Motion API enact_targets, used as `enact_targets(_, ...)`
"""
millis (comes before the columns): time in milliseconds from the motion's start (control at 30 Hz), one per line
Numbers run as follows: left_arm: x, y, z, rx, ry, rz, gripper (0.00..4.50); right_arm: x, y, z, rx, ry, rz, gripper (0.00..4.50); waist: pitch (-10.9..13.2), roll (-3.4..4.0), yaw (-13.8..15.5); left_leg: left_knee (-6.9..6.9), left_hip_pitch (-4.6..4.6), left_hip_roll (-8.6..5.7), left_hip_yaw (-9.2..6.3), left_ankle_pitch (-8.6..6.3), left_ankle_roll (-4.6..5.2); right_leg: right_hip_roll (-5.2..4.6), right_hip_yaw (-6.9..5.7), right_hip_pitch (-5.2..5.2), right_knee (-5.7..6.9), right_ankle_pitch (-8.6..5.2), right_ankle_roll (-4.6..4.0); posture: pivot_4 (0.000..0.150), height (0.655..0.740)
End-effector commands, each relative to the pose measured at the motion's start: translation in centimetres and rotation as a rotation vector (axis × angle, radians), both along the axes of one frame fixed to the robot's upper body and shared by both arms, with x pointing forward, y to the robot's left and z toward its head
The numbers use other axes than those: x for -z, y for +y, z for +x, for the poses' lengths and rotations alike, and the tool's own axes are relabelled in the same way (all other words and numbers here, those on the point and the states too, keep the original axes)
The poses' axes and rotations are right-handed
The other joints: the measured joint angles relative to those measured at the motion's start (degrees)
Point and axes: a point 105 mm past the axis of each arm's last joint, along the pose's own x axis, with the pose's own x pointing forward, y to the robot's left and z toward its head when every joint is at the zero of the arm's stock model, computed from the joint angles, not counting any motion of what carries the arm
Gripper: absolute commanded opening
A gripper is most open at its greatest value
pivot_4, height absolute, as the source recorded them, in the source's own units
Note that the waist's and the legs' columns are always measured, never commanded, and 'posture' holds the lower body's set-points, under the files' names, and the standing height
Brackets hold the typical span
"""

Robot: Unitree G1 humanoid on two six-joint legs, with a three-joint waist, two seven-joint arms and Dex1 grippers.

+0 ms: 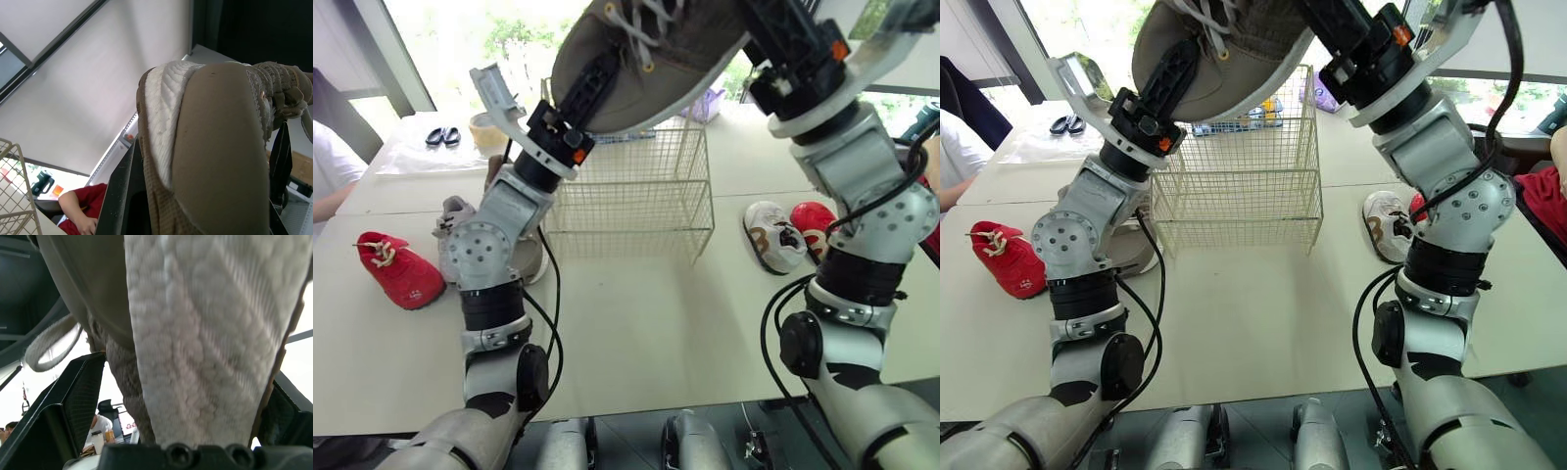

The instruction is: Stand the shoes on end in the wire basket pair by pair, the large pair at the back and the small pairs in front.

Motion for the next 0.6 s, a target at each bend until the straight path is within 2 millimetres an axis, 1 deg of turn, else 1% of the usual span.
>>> enact_targets(33, -0.4, -0.6, -1.0, 0.026, -0.041, 0.023, 0.68, -1.8, -0.3, -1.6, -0.016, -0.098, 0.031, 3.92, 0.0, 0.00, -0.1, 0.00, 0.00, 0.00, 0.00, 0.00, 0.00, 0.00, 0.00, 0.00, 0.00, 0.00, 0.00, 0.150, 0.6675)
enact_targets(67, -0.4, -0.6, -1.0, 0.027, -0.041, 0.024, 0.68, -1.8, -0.2, -1.5, -0.015, -0.098, 0.030, 3.66, 0.0, 0.00, -0.1, -0.01, 0.00, 0.00, 0.00, 0.00, 0.00, 0.00, 0.00, 0.00, 0.00, 0.00, 0.00, 0.150, 0.6675)
enact_targets(167, -0.3, -0.6, -1.0, 0.025, -0.041, 0.030, 0.68, -1.8, -0.2, -1.6, -0.016, -0.103, 0.035, 2.33, 0.0, 0.00, -0.1, -0.02, 0.00, 0.00, 0.00, 0.00, 0.00, 0.00, 0.00, -0.01, 0.00, 0.00, 0.00, 0.150, 0.6675)
enact_targets(200, -0.2, -0.5, -1.0, 0.024, -0.040, 0.033, 0.68, -1.9, -0.2, -1.6, -0.016, -0.106, 0.035, 1.97, 0.0, 0.00, -0.1, -0.02, 0.00, 0.00, 0.00, 0.00, 0.00, 0.00, 0.00, 0.00, 0.00, 0.00, 0.00, 0.150, 0.6675)
enact_targets(233, -0.1, -0.5, -0.9, 0.019, -0.038, 0.039, 0.68, -1.9, -0.2, -1.7, -0.018, -0.111, 0.033, 1.77, 0.0, 0.00, 0.0, -0.02, 0.00, 0.00, 0.00, 0.00, 0.00, 0.00, 0.00, 0.00, -0.01, 0.00, 0.00, 0.150, 0.6675)
enact_targets(300, -0.1, -0.3, -0.9, 0.015, -0.037, 0.042, 0.68, -1.9, -0.1, -1.8, -0.019, -0.117, 0.024, 1.69, 0.0, 0.00, -0.1, -0.02, 0.00, 0.00, 0.00, 0.00, 0.00, 0.00, 0.00, 0.00, -0.01, 0.00, 0.00, 0.150, 0.6675)
enact_targets(367, 0.0, -0.1, -0.9, -0.008, -0.049, 0.058, 1.71, -2.2, -0.1, -1.8, -0.004, -0.126, 0.004, 1.68, 0.0, 0.00, 0.0, -0.02, 0.00, 0.00, 0.00, 0.00, 0.00, 0.00, 0.00, 0.00, -0.02, 0.00, 0.00, 0.150, 0.6675)
enact_targets(400, 0.0, 0.0, -0.9, -0.020, -0.053, 0.070, 2.08, -2.3, 0.0, -1.7, 0.007, -0.132, -0.007, 1.68, 0.0, 0.00, -0.1, -0.02, 0.00, 0.00, 0.00, 0.00, 0.00, 0.00, 0.00, 0.00, -0.02, 0.00, 0.00, 0.150, 0.6675)
enact_targets(433, 0.2, 0.0, -0.9, -0.049, -0.061, 0.104, 2.49, -2.5, 0.0, -1.5, 0.056, -0.156, -0.041, 1.68, 0.0, 0.01, -0.1, -0.03, 0.00, 0.00, 0.00, 0.00, 0.00, 0.00, -0.01, 0.00, -0.02, 0.00, 0.00, 0.150, 0.6675)
enact_targets(500, 0.7, 0.0, -1.3, -0.119, -0.097, 0.220, 3.55, -3.3, -0.1, -1.4, 0.125, -0.243, -0.108, 1.68, 0.0, 0.01, -0.3, -0.05, 0.00, 0.00, 0.01, 0.00, 0.00, 0.00, 0.00, -0.02, -0.02, 0.00, 0.00, 0.150, 0.6675)
enact_targets(533, 0.9, 0.2, -1.8, -0.167, -0.128, 0.292, 3.99, -4.4, -0.7, -0.9, 0.187, -0.306, -0.140, 1.68, 0.0, 0.01, -0.3, -0.09, 0.00, 0.00, 0.01, 0.00, 0.00, 0.00, 0.00, -0.04, -0.03, 0.00, 0.00, 0.150, 0.6675)
enact_targets(600, 0.9, 1.0, -3.2, -0.229, -0.176, 0.384, 3.99, -6.9, -2.2, 0.2, 0.286, -0.391, -0.165, 1.68, 0.1, 0.07, -1.0, -0.16, -0.01, -0.01, 0.05, 0.00, 0.00, 0.00, 0.02, -0.09, -0.07, 0.00, 0.00, 0.150, 0.6675)
